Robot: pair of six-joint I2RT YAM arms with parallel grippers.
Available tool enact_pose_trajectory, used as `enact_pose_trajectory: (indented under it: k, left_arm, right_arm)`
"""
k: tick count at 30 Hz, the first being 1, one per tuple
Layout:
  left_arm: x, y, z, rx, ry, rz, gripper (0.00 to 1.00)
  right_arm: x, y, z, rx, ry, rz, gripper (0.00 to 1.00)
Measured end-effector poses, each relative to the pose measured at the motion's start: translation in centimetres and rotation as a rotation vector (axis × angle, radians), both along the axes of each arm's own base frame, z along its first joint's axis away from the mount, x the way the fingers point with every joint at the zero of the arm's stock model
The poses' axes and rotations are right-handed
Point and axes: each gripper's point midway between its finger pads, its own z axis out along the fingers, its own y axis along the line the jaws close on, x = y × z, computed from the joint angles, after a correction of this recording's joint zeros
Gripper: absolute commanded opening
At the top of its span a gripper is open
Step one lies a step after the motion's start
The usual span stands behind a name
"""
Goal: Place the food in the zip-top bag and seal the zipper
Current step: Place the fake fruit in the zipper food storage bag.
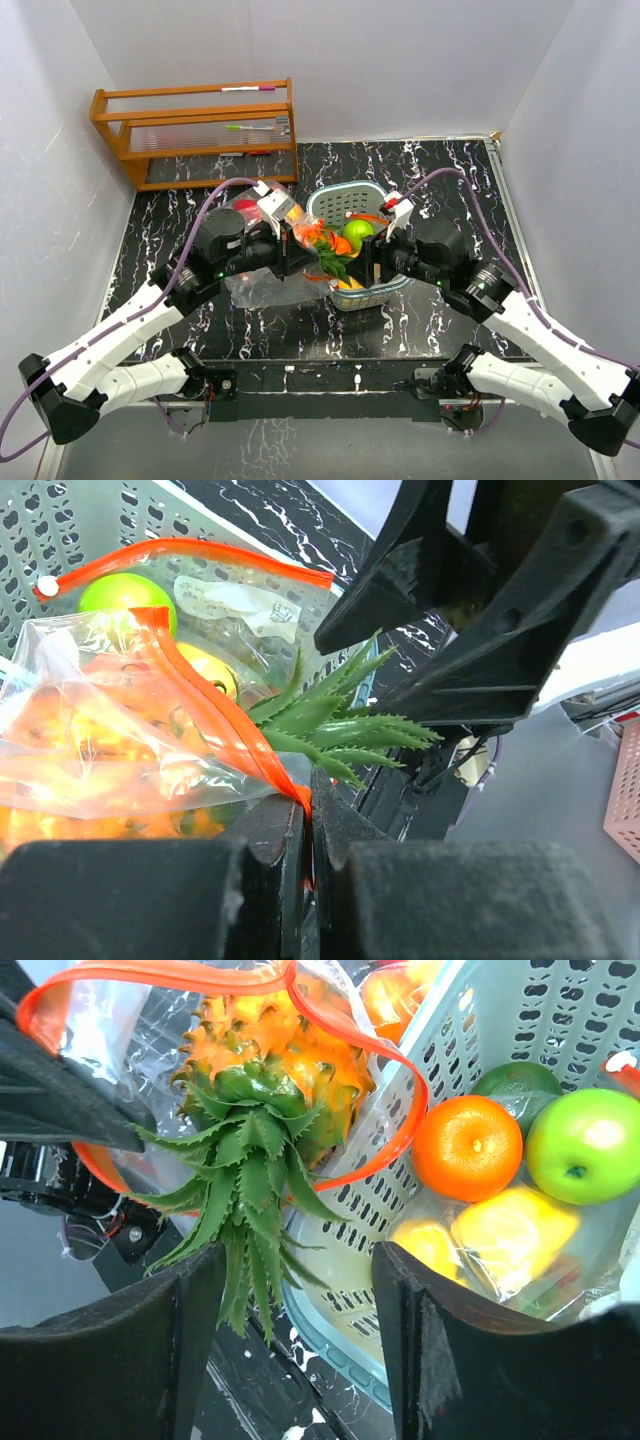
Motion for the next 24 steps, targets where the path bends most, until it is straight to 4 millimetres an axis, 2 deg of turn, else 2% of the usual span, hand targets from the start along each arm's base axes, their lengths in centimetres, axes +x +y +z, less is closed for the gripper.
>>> enact_pose_trajectory:
  k: [7,11,16,19,24]
  left_arm:
    - [0.0,0.6,-0.5,-0.004,0.004,0.024,0.00]
    - [0.1,0.8,0.0,-0.017,-0.005,0.035,0.00]
    - [-0.3,1.1,1.1,-0.045,-0.019,0.037,0.00]
    - [-0.5,1.3,2.3,-0.080,-0.038,0.039,0.00]
    - [-1.0,1.5,4.8,-0.152,-0.076,0.033,0.00]
  right_arm:
    - [-0.4,-1.8,3.0,0.075,-0.072,-0.071,0.78]
    - [-0.6,-3.8,5.4,0.145,-0.130,-0.157,0.79]
    - [-0.1,-5.5,6.6,0.193,-0.143,-0.267,0.78]
    - [0.8,-5.9,4.9,0.173,-0.105,-0.335,0.77]
    - [1.6,-6.3,-1.3,0.096,0.004,-0.415,0.75]
